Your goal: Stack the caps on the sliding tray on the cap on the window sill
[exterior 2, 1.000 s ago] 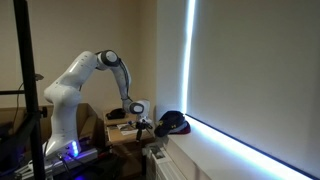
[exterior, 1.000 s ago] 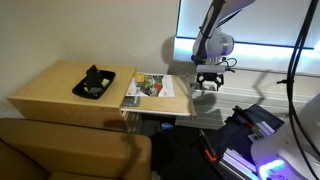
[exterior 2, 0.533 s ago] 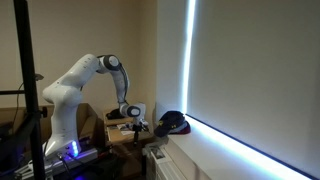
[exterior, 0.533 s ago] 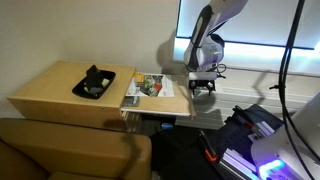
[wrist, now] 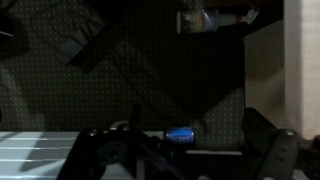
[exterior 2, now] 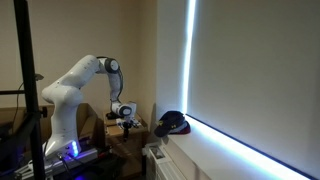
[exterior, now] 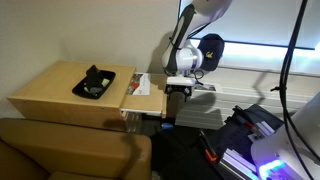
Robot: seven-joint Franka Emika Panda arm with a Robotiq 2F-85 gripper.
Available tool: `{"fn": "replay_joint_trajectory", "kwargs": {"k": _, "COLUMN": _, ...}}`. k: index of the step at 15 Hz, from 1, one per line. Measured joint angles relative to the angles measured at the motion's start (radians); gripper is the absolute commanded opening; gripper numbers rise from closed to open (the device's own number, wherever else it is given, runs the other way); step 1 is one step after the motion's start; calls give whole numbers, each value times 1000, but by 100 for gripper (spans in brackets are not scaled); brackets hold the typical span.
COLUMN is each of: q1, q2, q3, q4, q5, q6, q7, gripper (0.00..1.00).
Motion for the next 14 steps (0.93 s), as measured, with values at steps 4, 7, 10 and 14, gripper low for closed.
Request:
{"fn": "replay_joint_trajectory", "kwargs": {"k": 4, "q1": 138, "q2": 36, "q3": -2, "q4": 20, "q5": -13, "q6": 135, "q7": -1, "gripper": 100}}
{"fn": "replay_joint_trajectory", "kwargs": {"k": 7, "q1": 193, "q2": 61, "q3": -32, "q4": 21, "q5": -13, "q6": 244, "q7": -2, "gripper": 100}}
{"fn": "replay_joint_trajectory", "kwargs": {"k": 10, "q1": 149, "q2": 64, "q3": -28, "q4": 8, "q5": 2, "q6": 356, "q7": -31, "gripper": 100}}
{"fn": "replay_joint_trajectory", "kwargs": {"k": 14, "q1": 45, "q2": 33, "q3": 10, "q4": -52, "q5": 4, "q6": 423, "q7": -96, "gripper": 100}}
